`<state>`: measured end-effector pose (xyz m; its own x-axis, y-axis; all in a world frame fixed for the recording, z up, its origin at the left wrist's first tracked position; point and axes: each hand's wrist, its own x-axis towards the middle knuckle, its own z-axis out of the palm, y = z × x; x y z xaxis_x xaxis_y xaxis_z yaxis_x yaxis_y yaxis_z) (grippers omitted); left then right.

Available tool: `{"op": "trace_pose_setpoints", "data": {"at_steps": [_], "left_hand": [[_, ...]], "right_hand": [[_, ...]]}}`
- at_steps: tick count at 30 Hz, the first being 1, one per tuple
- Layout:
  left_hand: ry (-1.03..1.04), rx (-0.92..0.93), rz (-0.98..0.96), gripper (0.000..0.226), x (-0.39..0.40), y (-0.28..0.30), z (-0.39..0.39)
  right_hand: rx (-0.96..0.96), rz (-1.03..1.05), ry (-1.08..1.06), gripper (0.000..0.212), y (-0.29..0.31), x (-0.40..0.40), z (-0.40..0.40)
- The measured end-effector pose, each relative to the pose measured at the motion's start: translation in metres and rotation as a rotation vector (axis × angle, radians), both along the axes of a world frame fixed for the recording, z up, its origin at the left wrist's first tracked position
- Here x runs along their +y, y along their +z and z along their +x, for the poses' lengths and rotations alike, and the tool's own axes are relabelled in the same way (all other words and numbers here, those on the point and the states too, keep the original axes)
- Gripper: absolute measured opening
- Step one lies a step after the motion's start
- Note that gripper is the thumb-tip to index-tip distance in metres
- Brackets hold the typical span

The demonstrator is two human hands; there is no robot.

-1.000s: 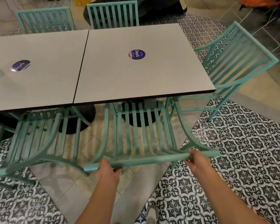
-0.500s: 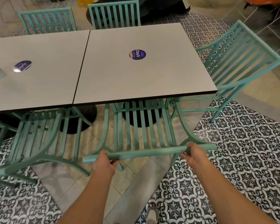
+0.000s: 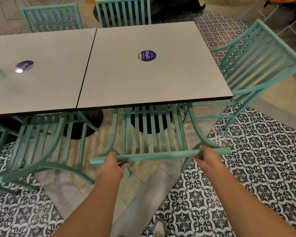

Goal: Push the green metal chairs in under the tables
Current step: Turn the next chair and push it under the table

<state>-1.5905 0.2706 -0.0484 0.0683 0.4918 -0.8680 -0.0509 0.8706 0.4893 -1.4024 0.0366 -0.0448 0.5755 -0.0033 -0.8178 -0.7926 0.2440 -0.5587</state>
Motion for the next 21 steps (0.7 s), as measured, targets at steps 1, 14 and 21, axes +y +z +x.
{"op": "trace_pose_setpoints", "data": {"at_steps": [1,14,21], "left_hand": [[0.006,0.003,0.002,0.048,0.0,-0.001,0.0],[0.006,0.001,0.001,0.046,-0.002,-0.007,0.003],[0.004,0.022,-0.003,0.046,0.013,-0.004,0.005]], "right_hand": [[0.001,-0.003,-0.002,0.042,-0.001,0.0,0.0],[0.022,-0.02,0.023,0.041,0.007,-0.005,0.005],[-0.008,0.001,0.013,0.042,0.007,0.006,-0.001]]}}
